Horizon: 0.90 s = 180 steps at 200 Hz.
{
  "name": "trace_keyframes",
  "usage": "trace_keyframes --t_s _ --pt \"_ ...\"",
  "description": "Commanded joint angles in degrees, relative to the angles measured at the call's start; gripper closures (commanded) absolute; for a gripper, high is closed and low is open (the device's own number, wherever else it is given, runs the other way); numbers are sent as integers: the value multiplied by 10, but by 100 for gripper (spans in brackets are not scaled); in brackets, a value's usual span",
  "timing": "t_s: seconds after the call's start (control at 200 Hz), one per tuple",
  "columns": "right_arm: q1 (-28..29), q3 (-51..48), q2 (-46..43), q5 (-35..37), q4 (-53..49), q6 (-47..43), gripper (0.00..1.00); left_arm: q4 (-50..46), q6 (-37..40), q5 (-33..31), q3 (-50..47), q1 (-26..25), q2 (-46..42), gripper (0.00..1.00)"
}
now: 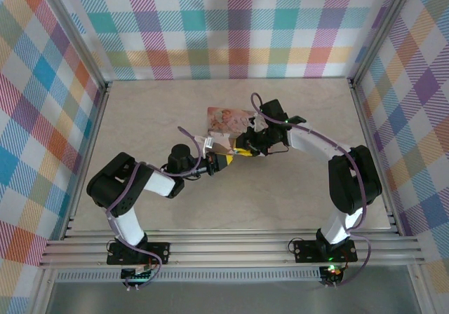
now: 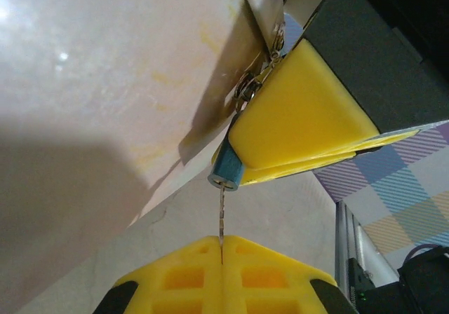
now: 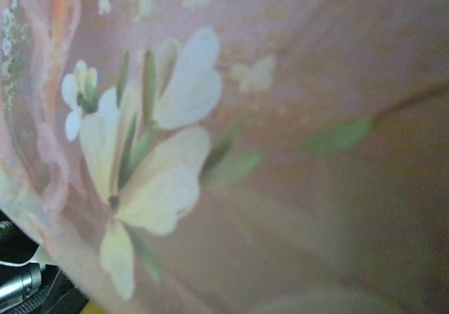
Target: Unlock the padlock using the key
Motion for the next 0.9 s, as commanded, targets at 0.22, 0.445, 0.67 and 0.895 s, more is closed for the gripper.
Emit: trace_keyframes --t_s 0.22,0.445,0.67,0.895 --pt "32 4 22 -97 -72 -26 100 113 70 -100 6 -13 -27 100" --pt "39 -13 36 -132 -20 10 100 95 120 -144 -4 -41 -44 100" --pt "40 -19 29 -147 11 39 100 113 91 -128 5 -41 -29 100" --pt "40 -20 30 -134 -34 15 100 111 90 -131 14 -42 -45 100"
